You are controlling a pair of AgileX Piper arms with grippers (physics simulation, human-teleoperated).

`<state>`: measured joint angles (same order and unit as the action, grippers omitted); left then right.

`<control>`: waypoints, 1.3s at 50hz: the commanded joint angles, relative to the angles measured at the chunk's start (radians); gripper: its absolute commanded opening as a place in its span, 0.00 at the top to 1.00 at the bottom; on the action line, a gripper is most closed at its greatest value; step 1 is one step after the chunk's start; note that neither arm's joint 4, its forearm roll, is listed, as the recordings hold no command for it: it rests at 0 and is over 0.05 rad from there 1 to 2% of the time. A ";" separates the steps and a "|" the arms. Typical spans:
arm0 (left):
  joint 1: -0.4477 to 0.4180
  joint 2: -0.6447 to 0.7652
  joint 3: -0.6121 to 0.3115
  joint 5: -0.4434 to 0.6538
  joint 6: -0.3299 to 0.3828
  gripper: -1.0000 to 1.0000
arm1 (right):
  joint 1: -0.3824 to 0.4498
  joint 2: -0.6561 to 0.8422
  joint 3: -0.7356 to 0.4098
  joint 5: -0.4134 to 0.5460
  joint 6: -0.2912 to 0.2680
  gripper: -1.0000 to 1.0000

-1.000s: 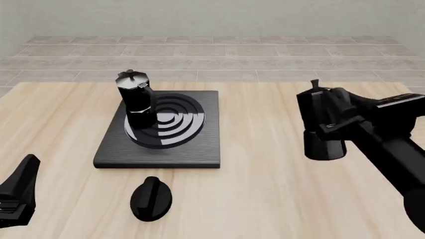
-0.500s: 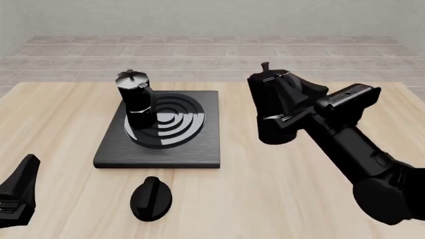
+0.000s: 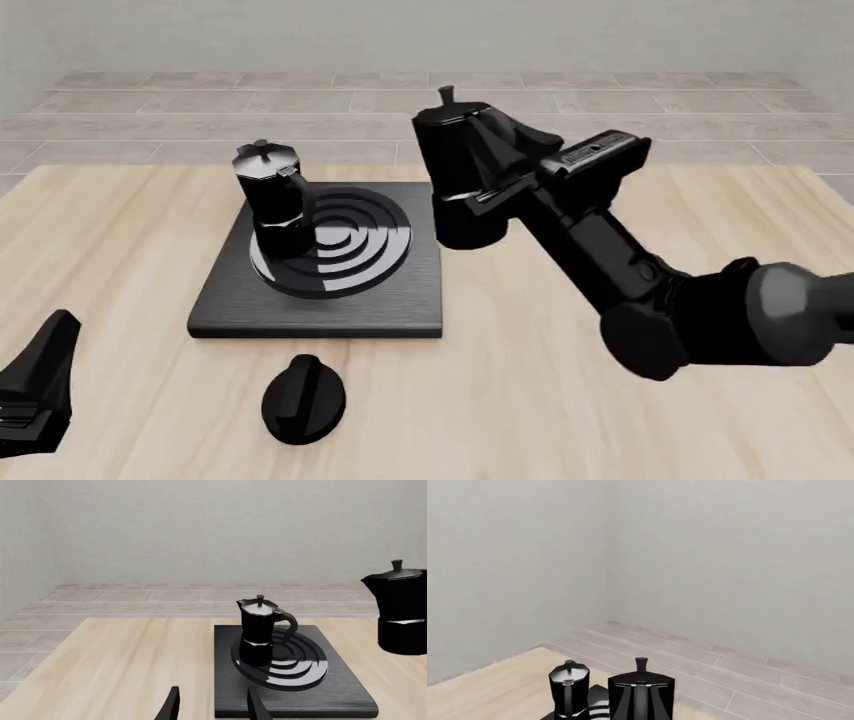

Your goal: Put both moka pots on the stove.

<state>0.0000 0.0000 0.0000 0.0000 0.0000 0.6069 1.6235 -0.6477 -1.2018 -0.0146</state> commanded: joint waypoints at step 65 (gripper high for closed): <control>0.000 0.000 0.000 0.000 0.000 0.00 | 0.064 0.493 -0.565 -0.018 0.122 1.00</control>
<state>0.0000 0.0000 0.0000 0.0000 0.0000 0.6651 2.1138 -1.1673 -1.2113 0.0855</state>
